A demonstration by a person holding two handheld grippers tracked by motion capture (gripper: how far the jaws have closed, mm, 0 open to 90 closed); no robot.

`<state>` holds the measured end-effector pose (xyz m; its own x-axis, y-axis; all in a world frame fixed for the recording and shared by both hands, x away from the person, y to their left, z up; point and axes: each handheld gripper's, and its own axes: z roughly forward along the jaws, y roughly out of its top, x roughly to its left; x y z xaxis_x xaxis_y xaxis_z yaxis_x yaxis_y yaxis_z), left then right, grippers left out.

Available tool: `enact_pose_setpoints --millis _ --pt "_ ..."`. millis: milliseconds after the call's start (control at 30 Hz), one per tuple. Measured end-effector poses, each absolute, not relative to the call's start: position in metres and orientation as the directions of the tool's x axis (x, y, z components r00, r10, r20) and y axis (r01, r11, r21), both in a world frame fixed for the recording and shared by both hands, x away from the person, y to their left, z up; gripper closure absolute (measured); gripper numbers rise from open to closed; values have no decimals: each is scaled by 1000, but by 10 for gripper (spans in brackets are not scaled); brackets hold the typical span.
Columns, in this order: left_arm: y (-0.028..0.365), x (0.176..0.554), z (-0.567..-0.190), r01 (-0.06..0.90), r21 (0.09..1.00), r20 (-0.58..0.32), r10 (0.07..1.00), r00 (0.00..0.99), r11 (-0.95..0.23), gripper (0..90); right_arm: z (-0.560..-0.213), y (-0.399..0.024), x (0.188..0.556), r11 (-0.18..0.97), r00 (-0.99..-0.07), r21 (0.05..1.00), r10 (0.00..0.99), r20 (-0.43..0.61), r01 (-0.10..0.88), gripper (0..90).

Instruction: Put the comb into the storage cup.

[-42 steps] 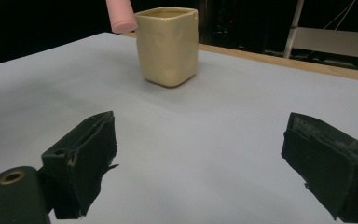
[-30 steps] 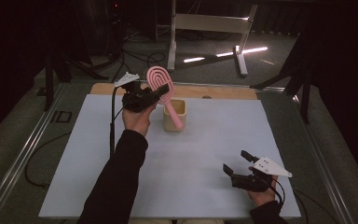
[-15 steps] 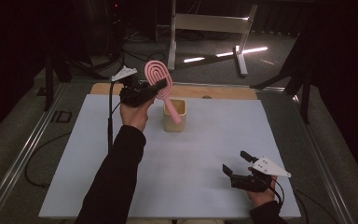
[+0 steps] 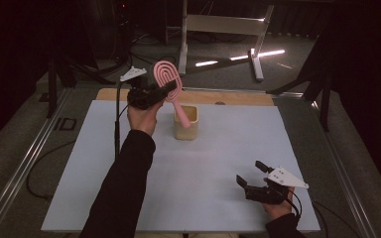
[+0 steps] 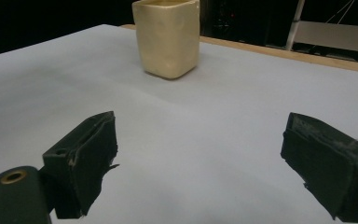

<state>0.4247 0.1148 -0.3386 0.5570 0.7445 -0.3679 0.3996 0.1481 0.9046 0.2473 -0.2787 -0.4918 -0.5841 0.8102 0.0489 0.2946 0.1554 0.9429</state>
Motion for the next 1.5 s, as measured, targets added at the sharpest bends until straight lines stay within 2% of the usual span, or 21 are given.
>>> enact_pose_setpoints --millis 567,1500 --pt "123 433 -338 399 900 -379 765 521 175 648 -495 -278 248 162 -583 939 811 49 303 106" --pt "111 444 -343 384 905 -365 796 483 182 648 -495 -280 249 158 -581 938 812 53 307 107"
